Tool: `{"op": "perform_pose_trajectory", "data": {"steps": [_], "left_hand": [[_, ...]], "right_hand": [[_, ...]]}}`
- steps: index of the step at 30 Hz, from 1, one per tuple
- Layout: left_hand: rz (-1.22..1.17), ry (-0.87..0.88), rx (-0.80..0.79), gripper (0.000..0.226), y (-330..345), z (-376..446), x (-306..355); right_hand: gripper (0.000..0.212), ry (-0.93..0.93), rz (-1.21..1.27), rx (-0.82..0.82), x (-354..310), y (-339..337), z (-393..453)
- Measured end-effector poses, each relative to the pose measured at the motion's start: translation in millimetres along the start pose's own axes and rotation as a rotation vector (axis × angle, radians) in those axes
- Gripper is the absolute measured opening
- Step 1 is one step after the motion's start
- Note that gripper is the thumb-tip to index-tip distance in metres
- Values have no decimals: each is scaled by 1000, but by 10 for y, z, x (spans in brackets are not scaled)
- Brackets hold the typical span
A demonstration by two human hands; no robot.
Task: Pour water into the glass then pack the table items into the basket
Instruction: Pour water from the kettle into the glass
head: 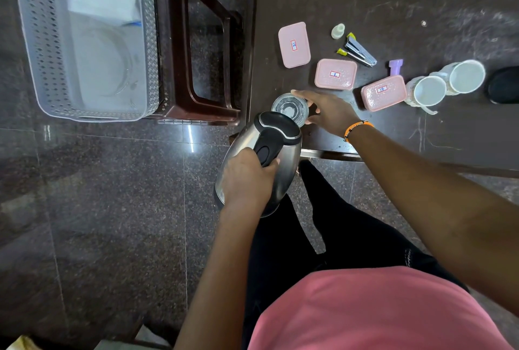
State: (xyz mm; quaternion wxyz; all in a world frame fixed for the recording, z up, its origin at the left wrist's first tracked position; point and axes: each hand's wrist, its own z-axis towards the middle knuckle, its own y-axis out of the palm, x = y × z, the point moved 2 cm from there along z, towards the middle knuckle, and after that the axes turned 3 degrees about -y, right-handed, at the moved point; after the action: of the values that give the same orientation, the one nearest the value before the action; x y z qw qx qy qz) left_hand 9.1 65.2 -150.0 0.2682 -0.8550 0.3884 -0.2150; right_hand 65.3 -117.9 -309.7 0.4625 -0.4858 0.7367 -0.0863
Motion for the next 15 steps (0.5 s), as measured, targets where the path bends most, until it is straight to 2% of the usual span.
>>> {"op": "perform_pose_trajectory", "data": {"steps": [15], "left_hand": [[12, 20, 25, 38, 18, 25, -30]], "right_hand": [[72, 16, -6, 4, -5, -2, -5]]}}
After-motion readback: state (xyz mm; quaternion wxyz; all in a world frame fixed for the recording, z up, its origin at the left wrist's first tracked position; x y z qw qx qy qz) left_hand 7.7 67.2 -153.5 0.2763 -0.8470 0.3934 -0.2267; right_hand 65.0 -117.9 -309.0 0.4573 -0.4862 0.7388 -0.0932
